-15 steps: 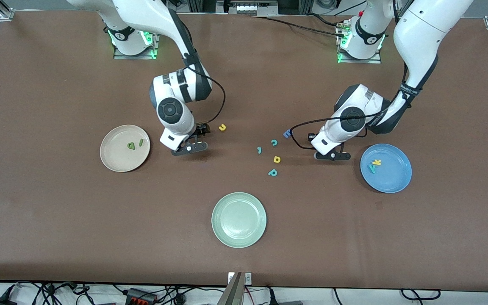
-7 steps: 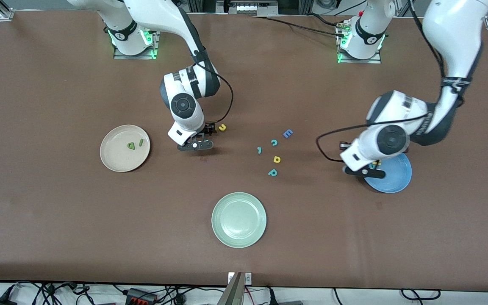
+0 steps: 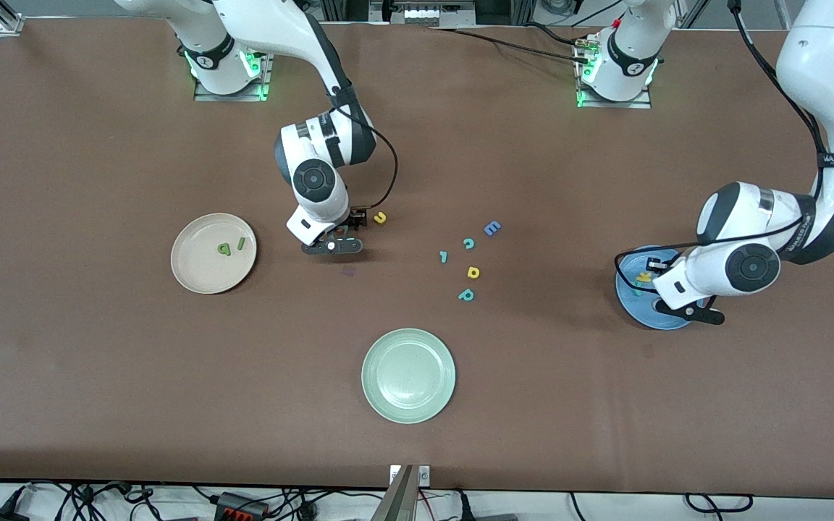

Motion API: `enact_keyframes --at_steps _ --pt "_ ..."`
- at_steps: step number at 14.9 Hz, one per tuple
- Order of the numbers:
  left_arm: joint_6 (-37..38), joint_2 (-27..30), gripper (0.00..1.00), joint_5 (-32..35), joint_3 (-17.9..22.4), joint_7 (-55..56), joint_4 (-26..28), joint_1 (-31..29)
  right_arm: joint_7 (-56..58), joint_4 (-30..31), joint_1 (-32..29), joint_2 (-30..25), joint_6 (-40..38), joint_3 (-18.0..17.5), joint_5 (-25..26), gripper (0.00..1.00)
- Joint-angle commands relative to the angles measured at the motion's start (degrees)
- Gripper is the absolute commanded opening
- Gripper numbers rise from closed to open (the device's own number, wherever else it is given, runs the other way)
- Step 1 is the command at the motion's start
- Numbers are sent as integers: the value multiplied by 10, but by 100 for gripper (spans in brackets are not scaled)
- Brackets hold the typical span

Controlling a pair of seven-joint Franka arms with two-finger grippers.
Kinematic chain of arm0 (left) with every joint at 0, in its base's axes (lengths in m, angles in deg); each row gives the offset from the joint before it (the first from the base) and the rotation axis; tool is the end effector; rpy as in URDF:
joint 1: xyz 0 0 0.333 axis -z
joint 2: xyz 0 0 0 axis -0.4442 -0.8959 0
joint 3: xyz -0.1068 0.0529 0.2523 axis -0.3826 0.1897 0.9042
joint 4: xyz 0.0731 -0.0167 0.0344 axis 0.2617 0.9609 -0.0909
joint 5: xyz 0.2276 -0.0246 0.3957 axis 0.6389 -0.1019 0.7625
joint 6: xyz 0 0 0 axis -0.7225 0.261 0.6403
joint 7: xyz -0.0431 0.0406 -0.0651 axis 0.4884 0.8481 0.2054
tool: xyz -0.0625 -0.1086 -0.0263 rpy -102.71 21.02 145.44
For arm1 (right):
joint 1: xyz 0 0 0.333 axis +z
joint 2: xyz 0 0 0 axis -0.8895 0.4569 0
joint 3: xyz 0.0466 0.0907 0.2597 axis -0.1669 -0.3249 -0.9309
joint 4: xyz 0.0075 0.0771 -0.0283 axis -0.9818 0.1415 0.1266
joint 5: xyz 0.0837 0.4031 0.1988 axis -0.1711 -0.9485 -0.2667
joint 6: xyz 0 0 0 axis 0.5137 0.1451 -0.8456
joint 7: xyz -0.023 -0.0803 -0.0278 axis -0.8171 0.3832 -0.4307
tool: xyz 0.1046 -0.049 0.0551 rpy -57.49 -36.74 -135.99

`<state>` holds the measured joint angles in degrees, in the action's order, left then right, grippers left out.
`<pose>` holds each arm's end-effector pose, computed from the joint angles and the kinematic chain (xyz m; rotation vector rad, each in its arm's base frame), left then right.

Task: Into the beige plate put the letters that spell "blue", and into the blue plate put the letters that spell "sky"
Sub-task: 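Drop s on blue plate with the left gripper while the right gripper drops a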

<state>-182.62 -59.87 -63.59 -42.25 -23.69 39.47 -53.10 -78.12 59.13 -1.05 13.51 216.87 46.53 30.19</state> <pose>0.6346 -0.0110 0.1238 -2.9908 0.3296 0.4506 0.4991 0.3420 0.0657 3.0655 0.1153 -0.2404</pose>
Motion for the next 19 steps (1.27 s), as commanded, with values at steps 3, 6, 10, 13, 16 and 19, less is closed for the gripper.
enact_keyframes --at_steps 3,6,10,13,16,19 --pt "-1 -1 100 12 -14 -26 -10 -7 1 8 -1 -4 1 0 -10 35" --pt "41 4 100 9 -22 -30 -51 -5 2 6 -2 -12 0 1 -9 10" --pt "183 7 100 3 -97 -25 -166 -6 18 4 -28 -47 -12 12 -8 7" --pt "261 7 100 -11 -162 -24 -256 -7 105 3 -56 -64 -69 75 -7 8" --pt "298 32 100 -12 -206 23 -273 -8 264 7 -103 -62 -105 139 -6 7" --pt "298 86 100 -73 -203 57 -271 8 338 14 -160 -61 -125 141 -6 8"
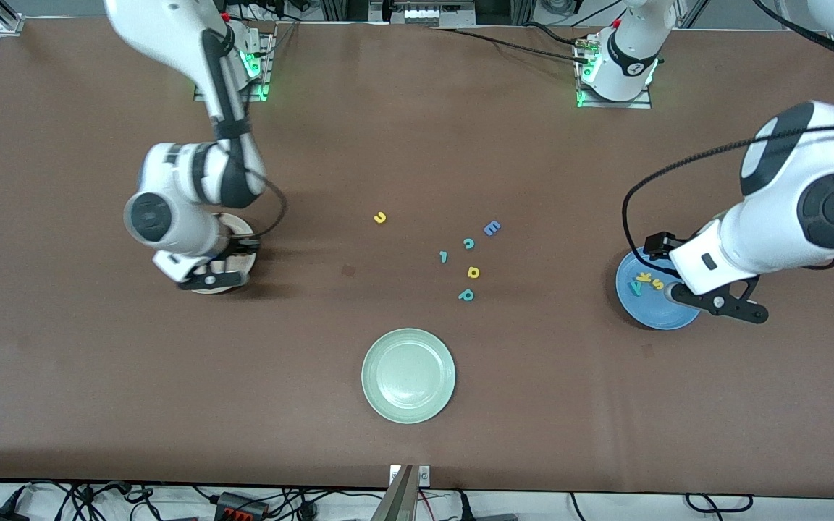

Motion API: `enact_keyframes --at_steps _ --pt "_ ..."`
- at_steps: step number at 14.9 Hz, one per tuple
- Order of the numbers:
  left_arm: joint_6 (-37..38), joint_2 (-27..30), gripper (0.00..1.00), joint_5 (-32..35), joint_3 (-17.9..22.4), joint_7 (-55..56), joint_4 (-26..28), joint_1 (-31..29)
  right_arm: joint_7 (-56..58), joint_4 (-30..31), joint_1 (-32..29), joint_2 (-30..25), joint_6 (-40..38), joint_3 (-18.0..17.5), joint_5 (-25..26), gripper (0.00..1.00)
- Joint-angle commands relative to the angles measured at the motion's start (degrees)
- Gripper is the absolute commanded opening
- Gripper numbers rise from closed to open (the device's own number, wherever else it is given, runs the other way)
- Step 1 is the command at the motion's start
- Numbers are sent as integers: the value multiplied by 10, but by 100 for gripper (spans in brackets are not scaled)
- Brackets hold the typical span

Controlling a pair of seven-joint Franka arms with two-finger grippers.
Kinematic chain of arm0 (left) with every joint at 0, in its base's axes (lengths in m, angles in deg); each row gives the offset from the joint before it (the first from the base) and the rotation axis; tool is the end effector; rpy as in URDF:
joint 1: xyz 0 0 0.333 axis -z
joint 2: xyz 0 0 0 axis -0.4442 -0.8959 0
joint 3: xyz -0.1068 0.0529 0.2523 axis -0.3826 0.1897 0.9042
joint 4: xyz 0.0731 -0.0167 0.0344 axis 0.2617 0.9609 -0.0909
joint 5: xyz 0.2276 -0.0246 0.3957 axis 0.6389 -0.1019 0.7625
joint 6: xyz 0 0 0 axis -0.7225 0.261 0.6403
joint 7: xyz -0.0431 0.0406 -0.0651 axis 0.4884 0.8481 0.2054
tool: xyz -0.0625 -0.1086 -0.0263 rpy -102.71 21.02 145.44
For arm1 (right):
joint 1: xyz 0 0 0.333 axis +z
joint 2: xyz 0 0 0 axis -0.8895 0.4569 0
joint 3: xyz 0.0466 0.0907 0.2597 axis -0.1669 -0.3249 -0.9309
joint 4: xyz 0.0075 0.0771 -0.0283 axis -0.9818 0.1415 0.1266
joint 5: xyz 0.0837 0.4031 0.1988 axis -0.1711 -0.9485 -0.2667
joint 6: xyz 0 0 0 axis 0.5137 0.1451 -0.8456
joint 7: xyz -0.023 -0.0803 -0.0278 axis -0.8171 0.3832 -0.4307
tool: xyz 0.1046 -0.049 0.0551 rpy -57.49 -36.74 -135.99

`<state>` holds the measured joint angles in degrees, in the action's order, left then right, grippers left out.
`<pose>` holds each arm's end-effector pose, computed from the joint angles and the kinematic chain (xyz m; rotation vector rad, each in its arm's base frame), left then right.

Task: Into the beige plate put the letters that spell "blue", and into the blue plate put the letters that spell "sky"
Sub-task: 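Drop s on blue plate with the left gripper while the right gripper drops a, then raise the left gripper to rest while the right gripper reaches the letters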

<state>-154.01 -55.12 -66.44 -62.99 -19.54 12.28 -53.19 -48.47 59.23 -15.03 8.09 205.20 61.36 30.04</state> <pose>0.6858 -0.1428 0.4323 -3.0508 0.3880 0.2561 0.6065 0.0761 0.1467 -3.1159 -0.1877 0.3314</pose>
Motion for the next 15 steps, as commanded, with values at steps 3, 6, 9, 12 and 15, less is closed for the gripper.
enact_keyframes --at_steps 3,6,9,12,15 --pt "13 114 100 -97 97 12 4 75 96 15 -53 19 3 -8 -6 8" --pt "12 194 100 -288 278 -2 11 135 121 15 -67 32 24 -9 -6 9" --pt "11 227 100 -288 417 -61 38 216 116 9 -78 39 36 -10 -8 99" --pt "-27 251 100 -248 539 -68 88 301 113 -4 -70 29 20 -10 -8 100" --pt "-120 310 100 -248 540 -68 202 302 104 -15 -25 9 15 -14 -23 100"
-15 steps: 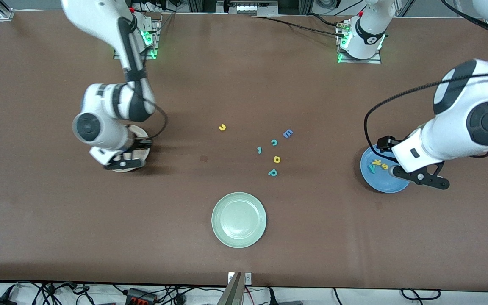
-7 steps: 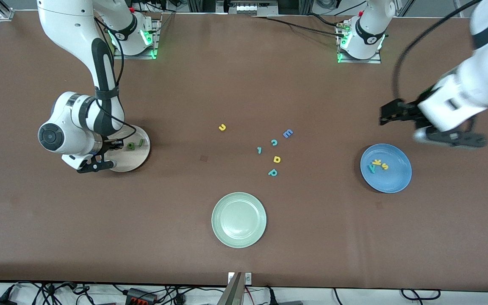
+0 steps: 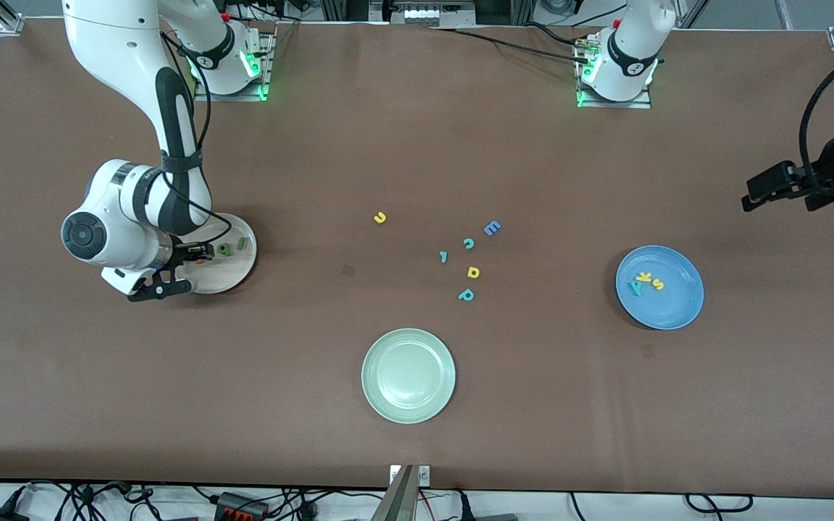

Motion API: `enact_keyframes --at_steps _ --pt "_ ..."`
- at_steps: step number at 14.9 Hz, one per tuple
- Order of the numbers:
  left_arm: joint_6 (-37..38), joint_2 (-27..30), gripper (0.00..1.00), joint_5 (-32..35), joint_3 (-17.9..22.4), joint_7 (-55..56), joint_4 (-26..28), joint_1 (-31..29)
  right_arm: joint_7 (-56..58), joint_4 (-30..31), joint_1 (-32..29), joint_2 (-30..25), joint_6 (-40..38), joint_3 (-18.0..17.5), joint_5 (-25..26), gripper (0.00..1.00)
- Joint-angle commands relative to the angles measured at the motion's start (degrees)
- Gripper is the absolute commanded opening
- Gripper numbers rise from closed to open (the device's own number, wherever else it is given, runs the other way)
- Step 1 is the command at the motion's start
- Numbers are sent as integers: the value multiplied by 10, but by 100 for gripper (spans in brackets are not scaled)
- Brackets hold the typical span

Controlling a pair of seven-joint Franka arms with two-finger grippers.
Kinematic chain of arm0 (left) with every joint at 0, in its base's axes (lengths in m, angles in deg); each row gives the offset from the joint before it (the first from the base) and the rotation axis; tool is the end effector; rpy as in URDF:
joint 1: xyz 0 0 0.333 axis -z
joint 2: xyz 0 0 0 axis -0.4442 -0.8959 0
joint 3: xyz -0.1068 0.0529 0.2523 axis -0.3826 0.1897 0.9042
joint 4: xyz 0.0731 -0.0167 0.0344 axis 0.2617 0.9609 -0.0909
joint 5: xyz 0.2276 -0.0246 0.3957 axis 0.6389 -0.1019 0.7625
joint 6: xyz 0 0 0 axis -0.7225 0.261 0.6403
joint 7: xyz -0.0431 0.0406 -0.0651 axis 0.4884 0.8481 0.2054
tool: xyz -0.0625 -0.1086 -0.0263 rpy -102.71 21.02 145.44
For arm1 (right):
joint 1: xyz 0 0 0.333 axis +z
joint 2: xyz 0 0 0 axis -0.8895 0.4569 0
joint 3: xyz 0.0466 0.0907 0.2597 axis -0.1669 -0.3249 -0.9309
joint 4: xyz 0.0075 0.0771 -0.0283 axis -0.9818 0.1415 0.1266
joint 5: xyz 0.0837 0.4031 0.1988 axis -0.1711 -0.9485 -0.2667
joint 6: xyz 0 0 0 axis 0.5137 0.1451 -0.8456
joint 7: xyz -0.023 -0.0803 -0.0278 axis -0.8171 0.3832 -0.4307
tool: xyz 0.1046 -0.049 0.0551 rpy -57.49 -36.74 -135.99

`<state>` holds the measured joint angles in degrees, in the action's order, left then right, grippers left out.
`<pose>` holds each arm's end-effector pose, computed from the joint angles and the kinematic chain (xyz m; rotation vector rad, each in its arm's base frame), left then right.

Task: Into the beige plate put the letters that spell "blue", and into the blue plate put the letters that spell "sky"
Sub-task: 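Raise the left gripper to rest while the right gripper reaches the letters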

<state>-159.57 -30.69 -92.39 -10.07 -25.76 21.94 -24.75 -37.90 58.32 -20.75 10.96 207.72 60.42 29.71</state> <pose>0.6486 0.0001 0.5405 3.0993 0.0691 -0.0037 0.6151 0.0206 0.1289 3.1063 0.3419 -0.3079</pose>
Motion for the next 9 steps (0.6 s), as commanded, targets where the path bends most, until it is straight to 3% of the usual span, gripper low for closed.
enact_keyframes --at_steps 1,4,9 --pt "-80 80 100 12 11 -6 118 16 -2 -10 51 -19 -10 -5 -35 100" --pt "-76 85 100 12 -33 -6 119 -14 -3 -27 131 -15 -3 -6 -60 100" --pt "-49 84 100 10 -36 1 115 -15 -11 -69 224 19 17 -21 -68 100"
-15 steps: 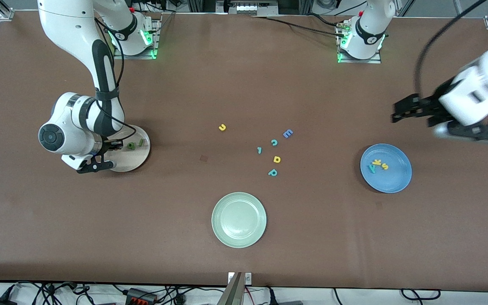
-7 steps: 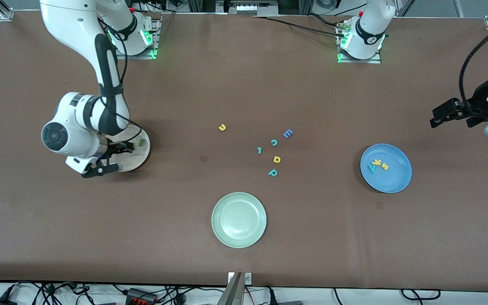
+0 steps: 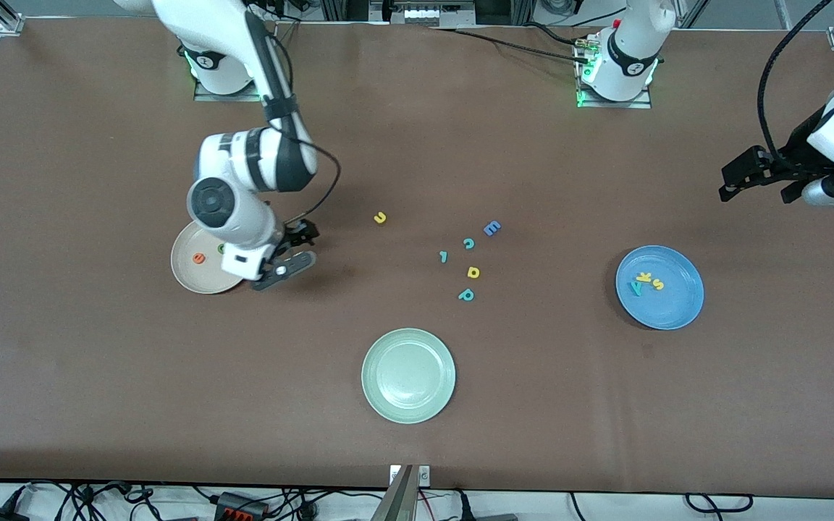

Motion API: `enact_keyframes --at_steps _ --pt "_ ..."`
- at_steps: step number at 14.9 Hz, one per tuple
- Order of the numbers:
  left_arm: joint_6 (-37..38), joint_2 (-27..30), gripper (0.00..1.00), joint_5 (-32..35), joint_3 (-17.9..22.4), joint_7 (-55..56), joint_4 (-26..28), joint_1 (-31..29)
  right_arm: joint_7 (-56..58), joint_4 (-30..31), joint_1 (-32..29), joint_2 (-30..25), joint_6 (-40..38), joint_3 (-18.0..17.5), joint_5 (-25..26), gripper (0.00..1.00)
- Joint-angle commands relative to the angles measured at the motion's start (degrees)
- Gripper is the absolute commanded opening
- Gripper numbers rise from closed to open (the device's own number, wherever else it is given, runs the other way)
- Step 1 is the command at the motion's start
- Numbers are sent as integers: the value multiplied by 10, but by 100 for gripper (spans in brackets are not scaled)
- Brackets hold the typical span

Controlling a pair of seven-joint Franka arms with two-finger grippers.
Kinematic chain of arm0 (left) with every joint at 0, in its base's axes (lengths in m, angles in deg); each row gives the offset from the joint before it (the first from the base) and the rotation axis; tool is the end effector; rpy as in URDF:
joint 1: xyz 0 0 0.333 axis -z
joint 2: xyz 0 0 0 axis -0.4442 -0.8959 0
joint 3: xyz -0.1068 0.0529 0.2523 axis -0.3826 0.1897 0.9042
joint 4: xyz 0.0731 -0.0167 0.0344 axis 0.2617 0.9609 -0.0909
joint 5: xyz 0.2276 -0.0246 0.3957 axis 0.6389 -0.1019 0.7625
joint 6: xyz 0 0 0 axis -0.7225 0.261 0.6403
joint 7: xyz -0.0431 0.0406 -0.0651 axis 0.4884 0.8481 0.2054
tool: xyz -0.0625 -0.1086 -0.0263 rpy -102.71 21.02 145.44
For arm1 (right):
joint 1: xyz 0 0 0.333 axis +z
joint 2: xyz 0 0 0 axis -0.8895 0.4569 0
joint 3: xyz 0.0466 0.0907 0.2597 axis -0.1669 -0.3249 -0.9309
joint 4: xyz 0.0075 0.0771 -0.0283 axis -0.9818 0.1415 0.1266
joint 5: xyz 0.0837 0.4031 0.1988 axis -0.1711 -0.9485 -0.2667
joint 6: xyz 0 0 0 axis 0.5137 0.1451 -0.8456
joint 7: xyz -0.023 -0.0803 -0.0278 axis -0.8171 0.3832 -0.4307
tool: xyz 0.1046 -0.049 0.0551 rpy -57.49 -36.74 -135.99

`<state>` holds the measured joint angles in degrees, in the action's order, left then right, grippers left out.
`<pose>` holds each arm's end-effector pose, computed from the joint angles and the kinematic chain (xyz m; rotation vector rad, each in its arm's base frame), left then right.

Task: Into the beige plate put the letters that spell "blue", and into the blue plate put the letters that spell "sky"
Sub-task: 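Grasp the yellow n with the right gripper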

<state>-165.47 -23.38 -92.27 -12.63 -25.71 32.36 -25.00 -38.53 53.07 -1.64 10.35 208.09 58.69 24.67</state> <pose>0.6219 -0.0237 0.5318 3.0966 0.0133 0.0702 0.5938 0.2725 0.1660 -2.9605 -0.8299 0.1491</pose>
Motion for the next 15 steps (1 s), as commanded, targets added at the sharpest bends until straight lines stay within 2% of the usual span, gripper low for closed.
enact_keyframes --at_steps 1,4,10,15 --pt "20 8 100 8 -9 0 1 -13 -7 -15 49 34 27 -5 -20 100" --pt "33 6 100 9 -9 -3 -12 -12 -12 -14 89 54 37 -32 -32 100" --pt "33 -9 100 12 -7 -8 -32 -11 -12 -10 125 78 50 -47 -40 100" --pt "36 -9 100 12 -7 -6 -32 -11 -40 -10 148 87 57 -48 -40 94"
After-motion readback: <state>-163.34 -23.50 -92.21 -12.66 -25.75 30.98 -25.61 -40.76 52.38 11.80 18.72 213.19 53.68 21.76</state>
